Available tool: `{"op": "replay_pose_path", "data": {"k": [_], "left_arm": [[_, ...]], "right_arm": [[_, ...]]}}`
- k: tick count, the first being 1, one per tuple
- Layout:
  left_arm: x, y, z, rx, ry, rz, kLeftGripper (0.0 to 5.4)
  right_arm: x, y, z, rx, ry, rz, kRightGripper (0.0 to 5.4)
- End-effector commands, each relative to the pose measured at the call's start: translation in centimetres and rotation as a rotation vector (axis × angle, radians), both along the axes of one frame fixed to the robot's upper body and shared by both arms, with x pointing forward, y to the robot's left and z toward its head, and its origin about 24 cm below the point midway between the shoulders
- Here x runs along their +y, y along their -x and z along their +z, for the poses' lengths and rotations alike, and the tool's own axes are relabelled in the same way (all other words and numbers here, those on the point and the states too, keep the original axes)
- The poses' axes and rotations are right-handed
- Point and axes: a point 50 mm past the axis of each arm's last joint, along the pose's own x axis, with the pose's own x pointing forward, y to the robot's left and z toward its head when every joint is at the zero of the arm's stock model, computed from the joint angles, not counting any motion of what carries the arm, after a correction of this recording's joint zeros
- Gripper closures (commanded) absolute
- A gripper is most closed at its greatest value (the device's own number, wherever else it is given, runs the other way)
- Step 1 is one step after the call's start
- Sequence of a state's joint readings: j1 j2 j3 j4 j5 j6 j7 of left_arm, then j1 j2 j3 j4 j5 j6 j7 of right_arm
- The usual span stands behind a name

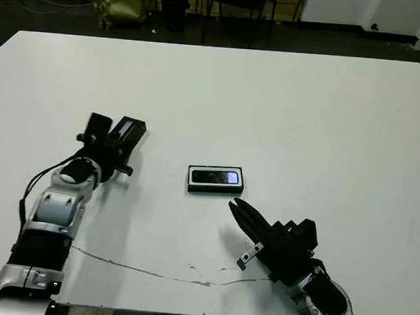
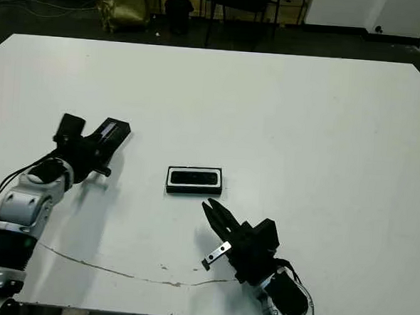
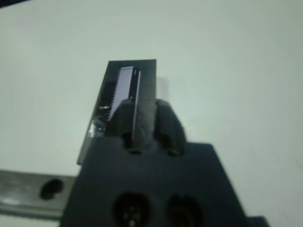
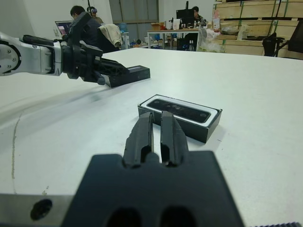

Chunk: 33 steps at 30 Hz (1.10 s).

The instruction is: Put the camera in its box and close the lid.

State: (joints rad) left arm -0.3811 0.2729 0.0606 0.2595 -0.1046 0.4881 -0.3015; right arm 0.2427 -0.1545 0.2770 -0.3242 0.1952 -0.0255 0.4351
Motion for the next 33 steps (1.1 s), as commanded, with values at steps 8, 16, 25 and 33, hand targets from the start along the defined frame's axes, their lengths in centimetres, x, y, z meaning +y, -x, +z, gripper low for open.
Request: {"op": "replay_pose_path", "data": {"k": [8,16,25,33], "left_arm": [[0.5,1.8,-3.3,0.138,-0.031,0.026,5.38],[-0.4,2.1,-0.5,0.043,0.043,-0.027,5.38],[-3.7,5.8,5.7,-0.147,0.162,-0.251,5.38],[-5.2,8.4,9.0,-0.275,0.189,-0.394,5.38]], "right_arm": [[-0.3,0.2,-0.1,0.039,0.042,-0.015,5.4],[-0.3,0.1,0.1,0.033,0.06,-0.022,5.4],[-0.3,-0.1,0.3,0.055,0.068,-0.027,5.4],[-0.1,0.0,-0.1,0.04,0.042,-0.033,5.4]]}}
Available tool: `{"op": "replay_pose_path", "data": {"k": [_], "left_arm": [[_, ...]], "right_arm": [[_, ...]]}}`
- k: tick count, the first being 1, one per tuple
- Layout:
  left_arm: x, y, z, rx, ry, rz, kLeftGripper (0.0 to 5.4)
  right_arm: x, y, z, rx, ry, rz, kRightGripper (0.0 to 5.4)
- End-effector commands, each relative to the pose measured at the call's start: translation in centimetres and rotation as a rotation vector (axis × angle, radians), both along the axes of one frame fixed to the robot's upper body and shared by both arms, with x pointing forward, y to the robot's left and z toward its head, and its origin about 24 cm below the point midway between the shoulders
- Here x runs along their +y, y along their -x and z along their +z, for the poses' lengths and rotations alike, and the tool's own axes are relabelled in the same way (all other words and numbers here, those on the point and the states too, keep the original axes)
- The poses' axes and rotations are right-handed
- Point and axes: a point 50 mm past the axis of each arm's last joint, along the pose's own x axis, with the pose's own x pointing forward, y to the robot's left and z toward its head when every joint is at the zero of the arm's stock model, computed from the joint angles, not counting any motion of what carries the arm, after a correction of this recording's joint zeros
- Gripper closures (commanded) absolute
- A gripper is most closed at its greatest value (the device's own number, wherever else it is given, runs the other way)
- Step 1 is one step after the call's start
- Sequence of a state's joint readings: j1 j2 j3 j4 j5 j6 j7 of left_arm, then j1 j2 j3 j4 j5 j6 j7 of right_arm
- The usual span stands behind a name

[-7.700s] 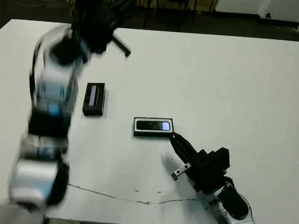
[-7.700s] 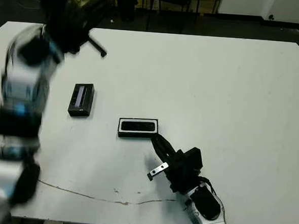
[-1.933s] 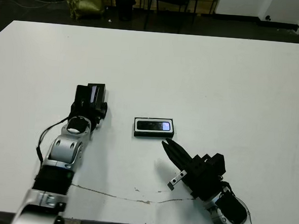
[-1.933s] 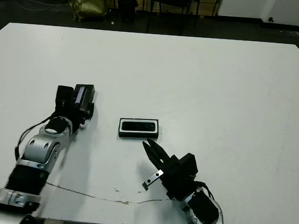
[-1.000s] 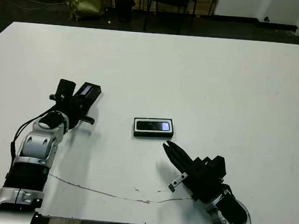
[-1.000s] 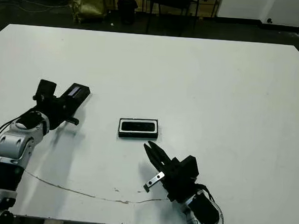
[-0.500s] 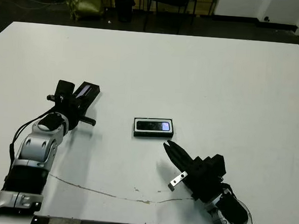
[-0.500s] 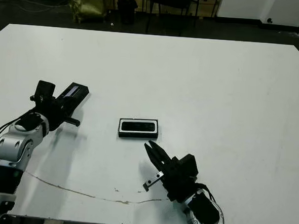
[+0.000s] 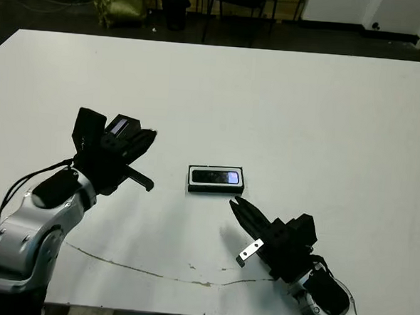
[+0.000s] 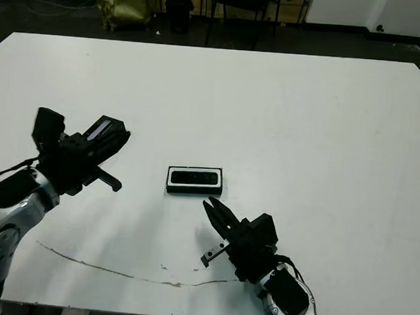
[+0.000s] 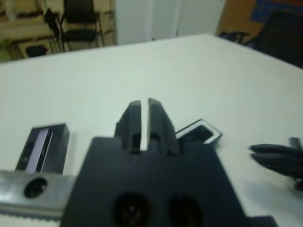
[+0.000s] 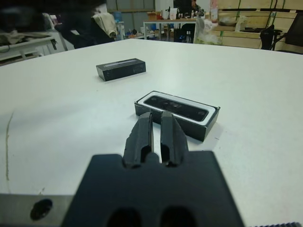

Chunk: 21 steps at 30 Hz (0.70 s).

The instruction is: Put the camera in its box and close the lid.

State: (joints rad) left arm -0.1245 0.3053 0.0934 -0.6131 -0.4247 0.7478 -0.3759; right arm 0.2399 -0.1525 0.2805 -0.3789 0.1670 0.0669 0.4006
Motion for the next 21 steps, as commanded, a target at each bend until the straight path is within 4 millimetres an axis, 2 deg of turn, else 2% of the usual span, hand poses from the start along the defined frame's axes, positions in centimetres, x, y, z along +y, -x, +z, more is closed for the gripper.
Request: {"op": "replay_pose_path", "data": {"k": [1,5,8,14,21], "left_arm": [[0.1,0.8,0.3,-0.006,-0.005,-0.033,5.38],[0.8,1.2,1.2,-0.032,-0.05,-0.026,5.38],[2.5,0.9,1.7,-0.043,-0.115,-0.028,5.02],[6.3,0.1,1.0,-0.021,-0.178,0.009,3.59],[9.1,-0.6,-2.4,-0.003,-0.221,0.098,1.93]], "right_arm": [[-0.2,0.0,-0.5,0.01,0.003,-0.007,5.4],[-0.3,0.0,-0.7,0.0,0.018,-0.005,5.4],[-0.4,0.0,-0.6,0.004,0.03,-0.007,5.4],[-0.5,0.2,-0.4,0.039,0.018,-0.004,5.4],[-0.5,0.4,-0.2,0.048,0.059,-0.012,5.4]]}}
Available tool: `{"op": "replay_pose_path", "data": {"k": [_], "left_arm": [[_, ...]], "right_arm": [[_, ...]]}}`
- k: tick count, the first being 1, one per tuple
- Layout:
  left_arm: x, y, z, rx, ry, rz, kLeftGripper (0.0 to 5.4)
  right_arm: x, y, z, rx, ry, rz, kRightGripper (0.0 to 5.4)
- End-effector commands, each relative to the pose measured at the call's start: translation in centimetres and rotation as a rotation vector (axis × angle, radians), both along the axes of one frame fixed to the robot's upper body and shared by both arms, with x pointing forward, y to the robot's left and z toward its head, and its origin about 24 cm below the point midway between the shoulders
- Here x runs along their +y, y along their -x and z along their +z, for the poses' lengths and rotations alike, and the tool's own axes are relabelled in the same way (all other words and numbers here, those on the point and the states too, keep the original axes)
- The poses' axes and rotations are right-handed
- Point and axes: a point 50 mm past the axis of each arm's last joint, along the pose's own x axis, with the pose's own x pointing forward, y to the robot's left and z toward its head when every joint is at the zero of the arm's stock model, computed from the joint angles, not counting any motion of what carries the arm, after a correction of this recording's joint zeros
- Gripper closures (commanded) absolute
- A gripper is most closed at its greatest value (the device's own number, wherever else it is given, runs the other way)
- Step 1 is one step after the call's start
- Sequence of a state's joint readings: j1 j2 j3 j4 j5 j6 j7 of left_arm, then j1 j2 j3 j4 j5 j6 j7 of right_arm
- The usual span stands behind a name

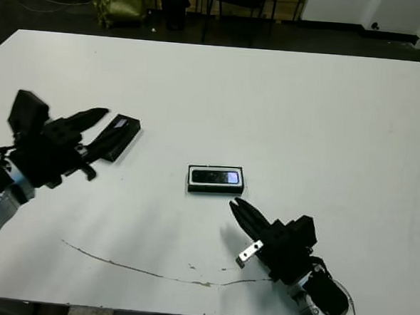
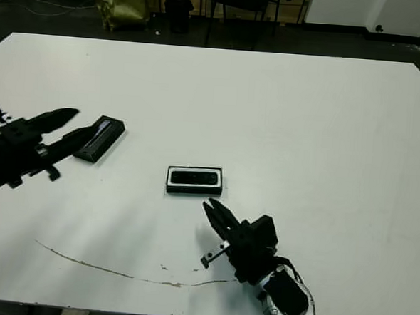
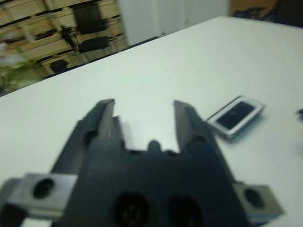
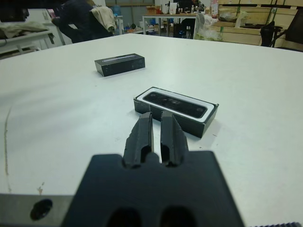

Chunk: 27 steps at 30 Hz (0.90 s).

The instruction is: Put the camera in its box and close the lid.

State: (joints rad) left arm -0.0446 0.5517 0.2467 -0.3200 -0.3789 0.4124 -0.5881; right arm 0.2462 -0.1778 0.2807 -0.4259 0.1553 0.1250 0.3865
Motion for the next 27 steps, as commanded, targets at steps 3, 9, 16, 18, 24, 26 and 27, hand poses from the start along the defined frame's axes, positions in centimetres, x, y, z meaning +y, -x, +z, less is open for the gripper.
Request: {"op": "replay_pose_path", "data": {"k": [3,9,16,18,24,26,27], "left_arm": [[1.2,-0.3,-3.0,0.09,0.021,0.053,1.19],[0.8,-0.8,-5.4,0.209,0.109,0.082,0.02],[-0.5,-1.1,-7.5,0.328,0.248,0.04,0.02],[-0.8,-1.3,-7.8,0.33,0.271,0.049,0.02],[-1.0,-1.6,-8.0,0.231,0.207,0.115,0.02],[-1.0,-1.6,-8.0,0.171,0.125,0.153,0.02],[-1.0,-1.5,-8.0,0.15,0.1,0.173,0.02]], "right_arm": [[-0.2,0.2,-0.5,0.039,0.012,-0.012,5.4],[-0.3,0.1,-1.0,0.024,-0.007,-0.003,5.4],[-0.3,0.3,-0.8,0.03,0.007,-0.014,5.4],[-0.3,0.3,-0.8,0.032,0.014,-0.015,5.4],[-0.5,0.1,-1.4,-0.004,0.006,-0.004,5.4],[-0.5,0.2,-1.3,0.002,0.011,-0.008,5.4],[-0.5,0.2,-1.2,0.005,0.015,-0.009,5.4]]}}
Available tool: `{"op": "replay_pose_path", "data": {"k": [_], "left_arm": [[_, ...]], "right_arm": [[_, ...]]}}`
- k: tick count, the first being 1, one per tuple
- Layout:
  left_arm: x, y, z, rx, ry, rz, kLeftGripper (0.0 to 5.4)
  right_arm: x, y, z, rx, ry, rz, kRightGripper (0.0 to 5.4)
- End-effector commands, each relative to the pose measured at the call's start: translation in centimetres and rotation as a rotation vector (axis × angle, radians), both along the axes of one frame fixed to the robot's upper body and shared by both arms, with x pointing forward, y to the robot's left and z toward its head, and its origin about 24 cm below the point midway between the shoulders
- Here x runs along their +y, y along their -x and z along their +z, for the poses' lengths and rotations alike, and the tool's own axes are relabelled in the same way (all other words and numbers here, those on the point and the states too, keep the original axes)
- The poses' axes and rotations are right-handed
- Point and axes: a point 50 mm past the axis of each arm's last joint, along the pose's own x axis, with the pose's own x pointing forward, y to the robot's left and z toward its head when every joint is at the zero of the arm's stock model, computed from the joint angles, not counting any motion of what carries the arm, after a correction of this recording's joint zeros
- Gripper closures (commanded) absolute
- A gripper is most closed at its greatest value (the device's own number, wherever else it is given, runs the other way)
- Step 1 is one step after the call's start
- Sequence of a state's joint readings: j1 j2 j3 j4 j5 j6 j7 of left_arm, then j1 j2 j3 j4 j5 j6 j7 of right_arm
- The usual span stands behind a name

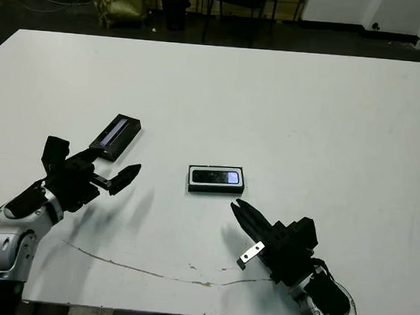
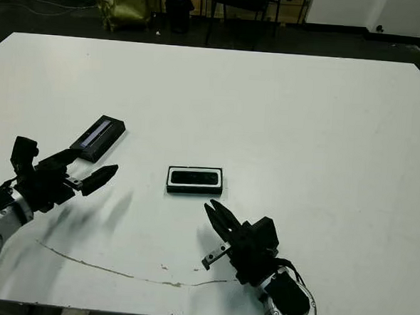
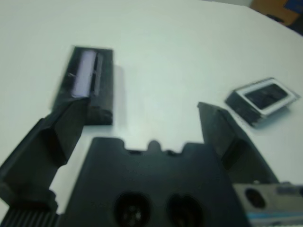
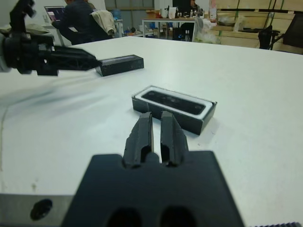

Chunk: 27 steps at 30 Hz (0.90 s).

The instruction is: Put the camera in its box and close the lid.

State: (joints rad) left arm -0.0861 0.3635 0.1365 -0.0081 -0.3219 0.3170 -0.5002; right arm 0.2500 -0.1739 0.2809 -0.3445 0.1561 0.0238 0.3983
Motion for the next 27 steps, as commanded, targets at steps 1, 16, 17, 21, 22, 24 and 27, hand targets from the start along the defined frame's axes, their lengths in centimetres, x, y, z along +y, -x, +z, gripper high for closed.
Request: {"op": "replay_pose_path", "data": {"k": [1,16,17,21,22,24,27], "left_arm": [[0.1,0.3,-0.5,-0.034,-0.097,0.056,0.02],[-0.7,1.8,1.3,-0.143,-0.048,0.002,0.02],[-0.6,1.8,1.4,-0.151,-0.062,0.006,0.02],[0.1,1.3,1.2,-0.144,-0.078,0.021,0.02],[0.3,1.1,1.0,-0.129,-0.074,0.026,0.02],[0.8,0.8,0.7,-0.107,-0.079,0.033,0.02],[1.2,0.5,0.2,-0.088,-0.081,0.042,0.02]], "right_arm": [[-0.3,0.2,-0.1,0.021,0.025,-0.008,5.4],[-0.4,0.1,-0.7,0.008,0.033,-0.001,5.4],[-0.4,0.1,-0.7,0.007,0.019,0.004,5.4],[-0.4,0.0,-0.6,-0.001,-0.001,0.009,5.4],[-0.4,0.0,-0.6,-0.002,0.005,0.006,5.4],[-0.5,0.0,-0.7,0.002,0.017,0.0,5.4],[-0.5,0.0,-0.7,0.01,0.017,-0.003,5.4]]}}
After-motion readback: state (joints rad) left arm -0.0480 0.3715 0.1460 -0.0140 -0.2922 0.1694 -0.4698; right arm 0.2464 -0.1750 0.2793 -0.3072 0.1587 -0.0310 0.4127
